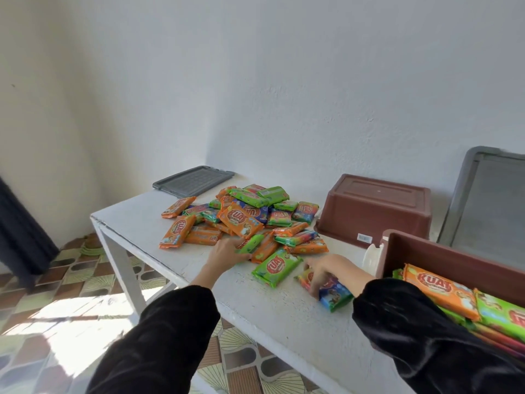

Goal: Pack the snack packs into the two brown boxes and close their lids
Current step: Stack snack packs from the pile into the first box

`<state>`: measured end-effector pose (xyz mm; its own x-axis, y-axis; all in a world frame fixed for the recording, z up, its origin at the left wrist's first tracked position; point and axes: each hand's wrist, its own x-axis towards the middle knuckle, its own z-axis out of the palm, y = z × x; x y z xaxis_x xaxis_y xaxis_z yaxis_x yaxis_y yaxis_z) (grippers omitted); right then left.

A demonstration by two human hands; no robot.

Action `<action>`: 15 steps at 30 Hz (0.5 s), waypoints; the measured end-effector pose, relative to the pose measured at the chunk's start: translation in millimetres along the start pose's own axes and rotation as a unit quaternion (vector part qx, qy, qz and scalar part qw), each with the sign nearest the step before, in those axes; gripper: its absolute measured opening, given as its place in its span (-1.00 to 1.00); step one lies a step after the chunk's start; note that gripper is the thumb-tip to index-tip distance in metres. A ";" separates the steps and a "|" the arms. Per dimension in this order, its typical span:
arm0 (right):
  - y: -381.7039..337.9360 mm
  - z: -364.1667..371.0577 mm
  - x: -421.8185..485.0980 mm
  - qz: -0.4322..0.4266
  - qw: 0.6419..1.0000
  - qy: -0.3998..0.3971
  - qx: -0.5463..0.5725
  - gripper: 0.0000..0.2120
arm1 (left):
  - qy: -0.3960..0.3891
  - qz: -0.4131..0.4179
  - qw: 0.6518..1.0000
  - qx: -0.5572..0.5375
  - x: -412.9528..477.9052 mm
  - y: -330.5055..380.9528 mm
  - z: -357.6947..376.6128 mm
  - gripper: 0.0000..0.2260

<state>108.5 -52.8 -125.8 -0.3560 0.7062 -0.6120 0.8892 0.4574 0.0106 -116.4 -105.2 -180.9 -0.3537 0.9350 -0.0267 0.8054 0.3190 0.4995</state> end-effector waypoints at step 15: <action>66.3 -67.3 -66.4 -0.097 0.899 0.250 0.347 -0.35 | -0.106 0.008 0.963 -0.248 -30.2 88.9 -57.3 -0.56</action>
<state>171.7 -33.0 -31.2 -0.4541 0.8833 -0.1162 0.6994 0.2727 -0.6606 -61.3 -114.0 -86.0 -0.1962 0.9666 -0.1648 0.4645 0.2396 0.8525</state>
